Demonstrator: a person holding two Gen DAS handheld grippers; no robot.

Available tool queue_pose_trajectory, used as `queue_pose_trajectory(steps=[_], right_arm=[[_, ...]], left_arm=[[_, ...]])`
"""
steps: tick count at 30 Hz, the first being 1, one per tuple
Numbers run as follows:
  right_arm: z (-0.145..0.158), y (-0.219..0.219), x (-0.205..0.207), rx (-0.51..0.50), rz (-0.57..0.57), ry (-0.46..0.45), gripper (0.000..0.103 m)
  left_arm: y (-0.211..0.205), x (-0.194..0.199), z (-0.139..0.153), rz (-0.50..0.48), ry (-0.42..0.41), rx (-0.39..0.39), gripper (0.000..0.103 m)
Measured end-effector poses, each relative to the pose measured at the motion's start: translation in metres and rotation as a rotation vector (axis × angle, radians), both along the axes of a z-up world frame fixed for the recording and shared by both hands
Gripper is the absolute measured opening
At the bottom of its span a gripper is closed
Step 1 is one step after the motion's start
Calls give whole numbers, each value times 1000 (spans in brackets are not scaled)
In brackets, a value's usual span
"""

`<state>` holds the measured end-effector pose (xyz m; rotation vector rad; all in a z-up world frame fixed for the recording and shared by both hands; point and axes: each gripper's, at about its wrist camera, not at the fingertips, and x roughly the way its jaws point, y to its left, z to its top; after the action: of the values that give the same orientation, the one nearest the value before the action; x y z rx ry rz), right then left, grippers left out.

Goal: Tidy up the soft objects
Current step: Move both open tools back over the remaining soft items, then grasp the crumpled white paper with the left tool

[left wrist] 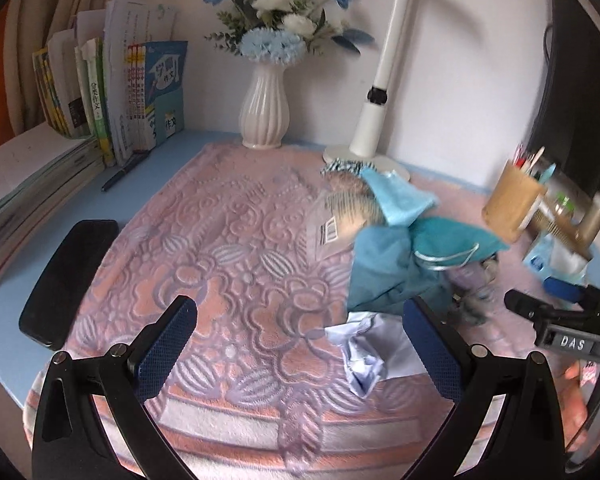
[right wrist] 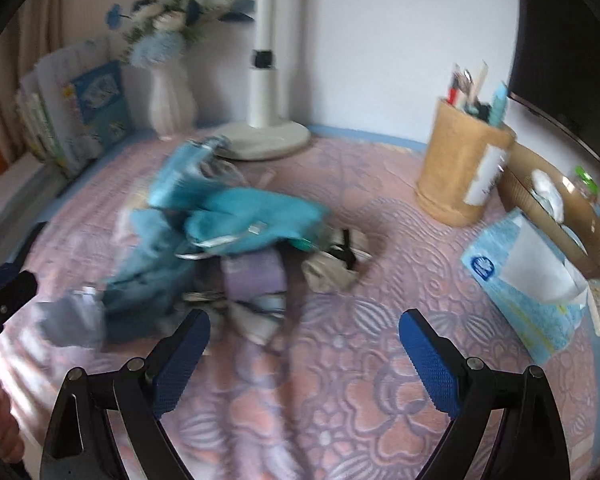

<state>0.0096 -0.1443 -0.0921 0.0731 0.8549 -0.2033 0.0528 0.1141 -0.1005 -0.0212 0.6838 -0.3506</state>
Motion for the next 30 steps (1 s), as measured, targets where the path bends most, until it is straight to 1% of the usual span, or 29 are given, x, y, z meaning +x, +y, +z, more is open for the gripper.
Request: queue_pose_trajectory(steps=[3, 5, 7, 9, 14, 18, 19, 21, 22, 23, 26, 30], right_arm=[[-15, -10, 3, -32, -53, 15, 95], [-25, -16, 5, -31, -76, 31, 95], [-31, -24, 8, 8, -92, 60, 95], [-31, -30, 9, 22, -106, 55, 95], [-33, -38, 10, 64, -116, 66, 95], [-40, -45, 14, 97, -134, 102, 95], [-43, -48, 15, 104, -145, 119, 96], [-44, -49, 17, 104, -149, 126, 98], [-44, -48, 17, 96, -148, 130, 99], [-45, -47, 18, 83, -148, 140, 103], [-48, -45, 20, 60, -157, 161, 103], [-48, -46, 20, 61, -157, 161, 103]], left_arm=[[-2, 2, -6, -3, -6, 11, 102], [-2, 7, -10, -4, 9, 1, 102], [0, 11, -15, -2, 35, -11, 102], [0, 15, -20, -1, 67, -8, 102], [0, 20, -28, -8, 110, -14, 102], [8, 29, -38, -4, 190, -59, 102], [10, 30, -39, -3, 197, -75, 102], [13, 29, -40, -2, 200, -92, 102], [12, 29, -41, -1, 201, -89, 102], [11, 29, -41, 0, 201, -78, 102], [7, 28, -41, 2, 203, -52, 102], [9, 29, -41, 1, 207, -64, 102]])
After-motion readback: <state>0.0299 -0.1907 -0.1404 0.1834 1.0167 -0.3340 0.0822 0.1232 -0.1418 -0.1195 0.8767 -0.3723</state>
